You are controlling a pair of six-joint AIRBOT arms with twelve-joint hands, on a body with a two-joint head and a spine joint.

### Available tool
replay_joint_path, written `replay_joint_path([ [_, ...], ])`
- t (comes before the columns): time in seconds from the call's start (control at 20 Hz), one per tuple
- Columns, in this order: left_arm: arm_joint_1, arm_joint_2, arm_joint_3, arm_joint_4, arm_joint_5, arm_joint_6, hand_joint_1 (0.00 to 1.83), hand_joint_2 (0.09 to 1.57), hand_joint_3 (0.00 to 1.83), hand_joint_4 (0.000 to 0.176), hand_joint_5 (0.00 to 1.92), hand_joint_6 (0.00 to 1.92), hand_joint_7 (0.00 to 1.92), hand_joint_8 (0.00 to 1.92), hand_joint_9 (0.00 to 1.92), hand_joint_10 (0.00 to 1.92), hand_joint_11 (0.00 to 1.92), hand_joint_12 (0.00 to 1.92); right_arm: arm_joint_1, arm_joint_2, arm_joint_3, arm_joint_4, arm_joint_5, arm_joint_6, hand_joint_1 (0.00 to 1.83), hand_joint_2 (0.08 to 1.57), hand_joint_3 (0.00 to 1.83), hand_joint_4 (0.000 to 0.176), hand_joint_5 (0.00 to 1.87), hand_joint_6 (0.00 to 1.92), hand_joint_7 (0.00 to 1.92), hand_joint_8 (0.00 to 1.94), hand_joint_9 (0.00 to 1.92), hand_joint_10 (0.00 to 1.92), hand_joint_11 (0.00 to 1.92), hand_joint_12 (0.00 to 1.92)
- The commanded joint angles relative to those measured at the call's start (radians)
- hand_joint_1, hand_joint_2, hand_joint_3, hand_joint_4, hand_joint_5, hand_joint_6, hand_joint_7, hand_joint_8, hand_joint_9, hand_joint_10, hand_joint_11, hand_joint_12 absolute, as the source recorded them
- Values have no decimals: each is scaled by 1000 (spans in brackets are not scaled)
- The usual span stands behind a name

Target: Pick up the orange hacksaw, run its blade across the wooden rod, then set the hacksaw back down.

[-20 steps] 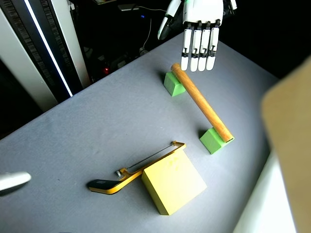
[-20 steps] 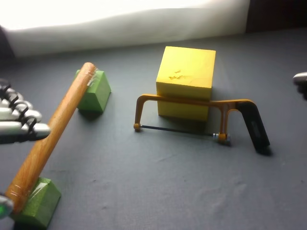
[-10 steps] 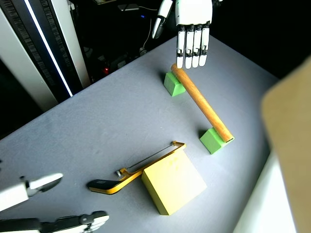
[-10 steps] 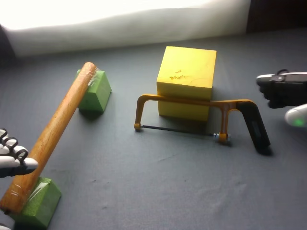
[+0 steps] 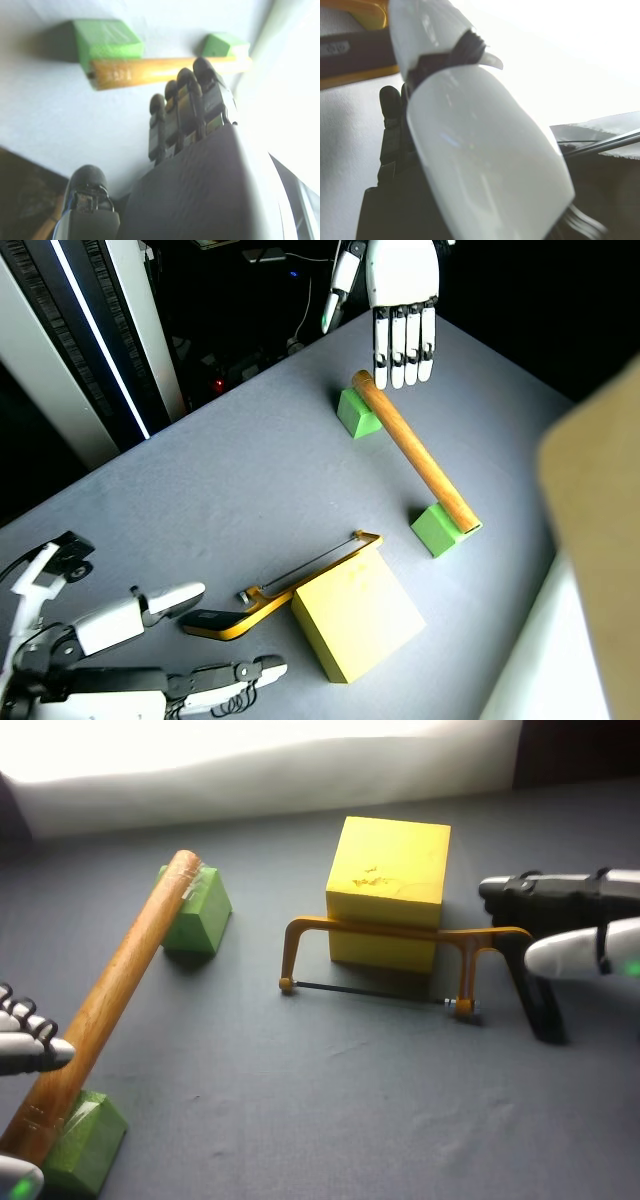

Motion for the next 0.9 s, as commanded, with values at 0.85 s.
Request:
replay_joint_path([
  [0.85, 24, -33, 3, -7, -20, -15, 26, 1171, 0, 0, 194, 2, 190, 1, 167, 1, 0, 414, 65, -54, -115, 289, -111, -233, 1177, 1072, 0, 0, 234, 9, 185, 8, 187, 12, 0, 702],
])
